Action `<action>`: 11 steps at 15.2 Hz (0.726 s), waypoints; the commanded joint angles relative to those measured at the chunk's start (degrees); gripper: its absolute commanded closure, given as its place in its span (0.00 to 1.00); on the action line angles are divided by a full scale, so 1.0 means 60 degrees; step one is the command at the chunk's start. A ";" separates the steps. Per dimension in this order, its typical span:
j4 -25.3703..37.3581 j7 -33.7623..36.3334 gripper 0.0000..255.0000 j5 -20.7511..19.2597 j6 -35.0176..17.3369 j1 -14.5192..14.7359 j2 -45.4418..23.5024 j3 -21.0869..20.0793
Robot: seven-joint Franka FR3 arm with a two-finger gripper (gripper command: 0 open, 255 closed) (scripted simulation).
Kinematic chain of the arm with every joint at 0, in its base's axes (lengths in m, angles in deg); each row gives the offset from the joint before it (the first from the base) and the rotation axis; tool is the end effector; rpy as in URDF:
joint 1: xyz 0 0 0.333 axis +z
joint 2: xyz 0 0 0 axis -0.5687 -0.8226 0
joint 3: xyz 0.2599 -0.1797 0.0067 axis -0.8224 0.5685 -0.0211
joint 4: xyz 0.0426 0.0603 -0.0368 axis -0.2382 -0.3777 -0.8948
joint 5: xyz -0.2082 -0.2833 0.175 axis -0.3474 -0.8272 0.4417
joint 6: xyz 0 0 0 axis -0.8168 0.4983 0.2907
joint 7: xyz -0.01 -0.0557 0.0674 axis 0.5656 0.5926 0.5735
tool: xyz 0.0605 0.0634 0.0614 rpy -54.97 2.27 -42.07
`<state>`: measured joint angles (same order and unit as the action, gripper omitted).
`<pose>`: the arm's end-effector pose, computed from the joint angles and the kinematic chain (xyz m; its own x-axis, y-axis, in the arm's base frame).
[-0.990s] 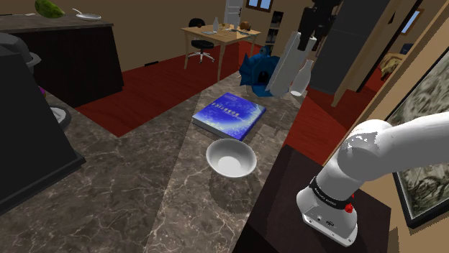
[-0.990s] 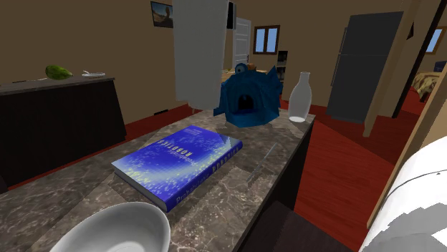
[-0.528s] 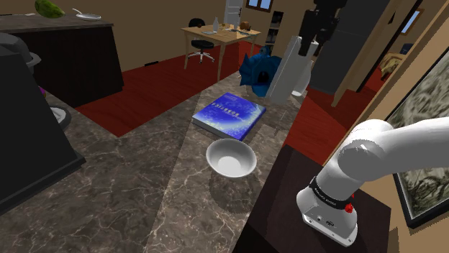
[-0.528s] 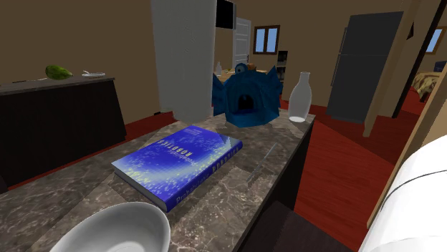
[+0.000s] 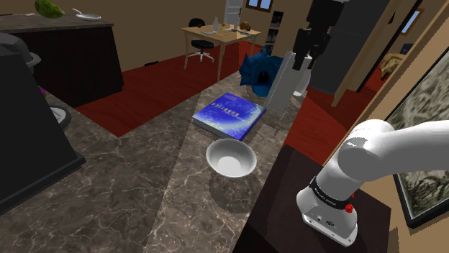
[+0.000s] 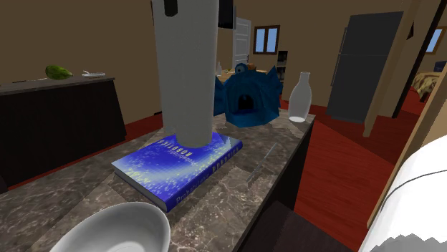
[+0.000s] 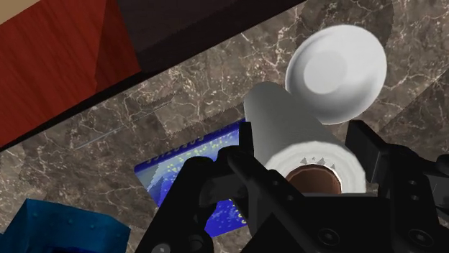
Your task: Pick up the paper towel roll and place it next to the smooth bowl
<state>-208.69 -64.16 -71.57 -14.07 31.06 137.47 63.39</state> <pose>0.2666 -0.0079 0.6330 0.9814 -0.1836 -0.0566 -0.1867 -0.9808 -0.0557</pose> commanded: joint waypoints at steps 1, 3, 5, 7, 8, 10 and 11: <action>-0.0362 -0.0005 1.00 0.0008 -0.0229 0.0000 0.0139 -0.0014; -0.0685 -0.0019 1.00 0.0010 -0.0447 -0.0002 0.0243 -0.0019; -0.1004 -0.0033 1.00 0.0011 -0.0665 -0.0005 0.0344 -0.0023; -0.1314 -0.0046 1.00 0.0013 -0.0884 -0.0006 0.0434 -0.0028; -0.1468 -0.0053 1.00 0.0015 -0.0995 -0.0007 0.0478 -0.0030; -0.1773 -0.0067 1.00 0.0017 -0.1216 -0.0008 0.0560 -0.0035; -0.1923 -0.0073 1.00 0.0019 -0.1327 -0.0009 0.0599 -0.0037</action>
<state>-219.26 -64.60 -71.49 -21.41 31.00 140.69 63.21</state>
